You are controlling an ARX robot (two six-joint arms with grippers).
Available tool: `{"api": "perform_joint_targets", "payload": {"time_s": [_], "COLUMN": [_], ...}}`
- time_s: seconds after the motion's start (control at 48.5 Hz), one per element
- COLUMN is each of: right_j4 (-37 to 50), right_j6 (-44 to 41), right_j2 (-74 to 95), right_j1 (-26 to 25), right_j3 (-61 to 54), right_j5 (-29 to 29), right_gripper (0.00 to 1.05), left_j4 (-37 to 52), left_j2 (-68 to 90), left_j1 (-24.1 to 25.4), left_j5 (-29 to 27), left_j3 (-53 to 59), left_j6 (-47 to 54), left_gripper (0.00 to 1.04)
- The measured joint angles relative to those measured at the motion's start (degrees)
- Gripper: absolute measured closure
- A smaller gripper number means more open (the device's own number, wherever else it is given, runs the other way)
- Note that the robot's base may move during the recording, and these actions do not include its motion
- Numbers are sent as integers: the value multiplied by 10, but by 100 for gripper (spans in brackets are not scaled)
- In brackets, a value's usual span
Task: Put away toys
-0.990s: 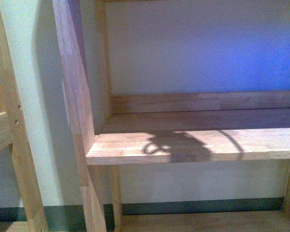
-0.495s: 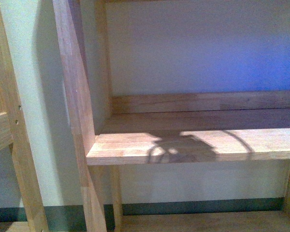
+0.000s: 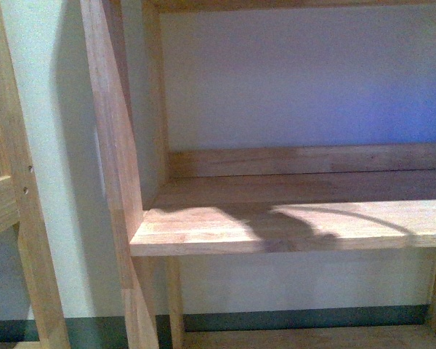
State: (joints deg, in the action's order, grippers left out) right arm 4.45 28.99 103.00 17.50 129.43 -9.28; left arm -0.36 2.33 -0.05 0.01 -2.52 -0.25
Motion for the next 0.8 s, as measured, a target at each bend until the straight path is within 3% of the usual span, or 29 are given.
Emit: {"api": "perform_joint_targets", "payload": {"time_s": [0.083, 0.206, 0.33, 0.537, 0.805], "right_j4": [21, 88, 141, 172, 182], "right_j6": [-57, -219, -336, -382, -368], "right_j2": [-54, -164, -282, -418, -596], "right_j1": [5, 30, 50, 40, -27], "right_j3": [-79, -238, -388, -568, -799], "right_j5": [45, 133, 147, 156, 151], "right_gripper": [0, 0, 0, 0, 0], "left_j4": [0, 0, 0, 0, 0], "left_j2": [0, 0, 0, 0, 0], "left_j1": [0, 0, 0, 0, 0], "left_j5": [0, 0, 0, 0, 0], "left_j3": [0, 0, 0, 0, 0], "left_j6": [0, 0, 0, 0, 0], "left_gripper": [6, 6, 6, 6, 6]}}
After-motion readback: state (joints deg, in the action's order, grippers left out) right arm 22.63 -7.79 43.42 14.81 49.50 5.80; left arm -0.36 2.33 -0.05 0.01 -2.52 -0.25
